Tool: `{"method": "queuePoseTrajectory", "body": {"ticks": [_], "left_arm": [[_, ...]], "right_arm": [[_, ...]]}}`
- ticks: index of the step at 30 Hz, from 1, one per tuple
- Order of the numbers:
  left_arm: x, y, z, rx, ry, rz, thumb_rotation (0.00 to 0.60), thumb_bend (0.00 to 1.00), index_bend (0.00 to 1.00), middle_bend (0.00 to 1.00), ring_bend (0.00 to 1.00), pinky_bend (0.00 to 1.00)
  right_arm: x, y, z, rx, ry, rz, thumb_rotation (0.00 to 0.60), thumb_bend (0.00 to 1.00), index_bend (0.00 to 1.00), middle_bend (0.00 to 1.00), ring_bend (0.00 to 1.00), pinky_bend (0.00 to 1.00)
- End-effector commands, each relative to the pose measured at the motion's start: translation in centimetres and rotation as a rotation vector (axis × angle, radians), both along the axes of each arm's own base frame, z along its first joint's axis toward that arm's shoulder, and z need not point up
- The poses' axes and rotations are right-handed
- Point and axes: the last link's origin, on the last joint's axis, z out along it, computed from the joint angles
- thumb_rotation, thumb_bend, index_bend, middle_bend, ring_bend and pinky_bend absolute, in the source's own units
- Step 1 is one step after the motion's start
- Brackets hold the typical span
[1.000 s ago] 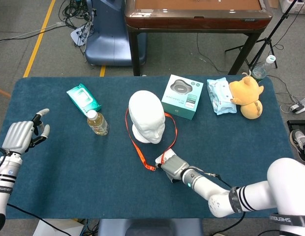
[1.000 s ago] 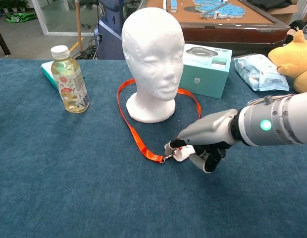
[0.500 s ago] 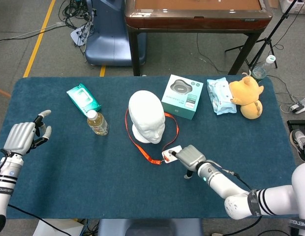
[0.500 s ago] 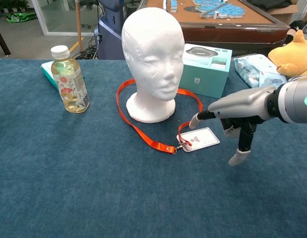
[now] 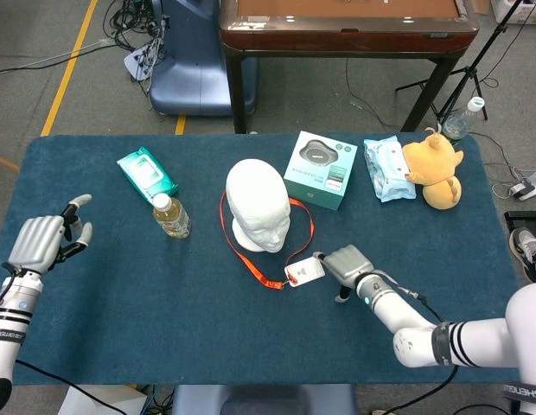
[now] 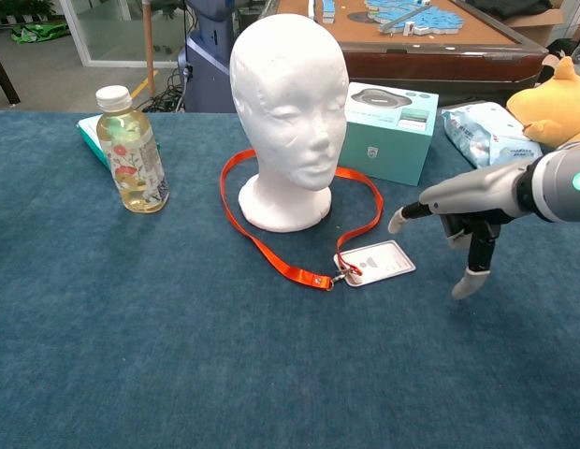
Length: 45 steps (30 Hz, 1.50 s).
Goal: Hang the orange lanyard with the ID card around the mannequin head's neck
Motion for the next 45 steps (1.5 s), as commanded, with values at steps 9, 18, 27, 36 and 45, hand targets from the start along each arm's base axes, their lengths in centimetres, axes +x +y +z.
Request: {"method": "queuePoseTrajectory", "body": {"ticks": [9,18,27,36,45], "left_arm": [[-0.1,0.1,-0.3,-0.007,0.001,0.004,0.053,0.43,0.15,0.58,0.56,0.77],[-0.3,0.0,-0.2,-0.006,0.0,0.009,0.051,0.43,0.15,0.58,0.56,0.77],[-0.3,0.0,-0.4,-0.012,0.002,0.005,0.052,0.43,0.15,0.58,0.56,0.77],[-0.2,-0.1,-0.5,-0.014,-0.001,0.002,0.051,0.43,0.15,0.58,0.56,0.77],[-0.3,-0.3,-0.4,-0.015,0.003,0.004,0.052,0.43,0.15,0.58,0.56,0.77]], "right_arm": [[0.3,-1.1,-1.5,0.023,-0.011,-0.035,0.593,0.33,0.1,0.96,0.93,1.0],[0.3,-1.0,-1.8,0.035,0.001,-0.045,0.592,0.42,0.1,0.96,0.93,1.0],[0.3,0.0,-1.6,0.069,0.01,-0.038,0.592,0.44,0.1,0.96,0.94,1.0],[1.1,3.8,-2.0,0.206,0.012,0.01,0.593,0.44,0.1,0.96,0.94,1.0],[1.9,7.6,-2.1,0.335,-0.007,0.079,0.594,0.44,0.1,0.96,0.95,1.0]]}}
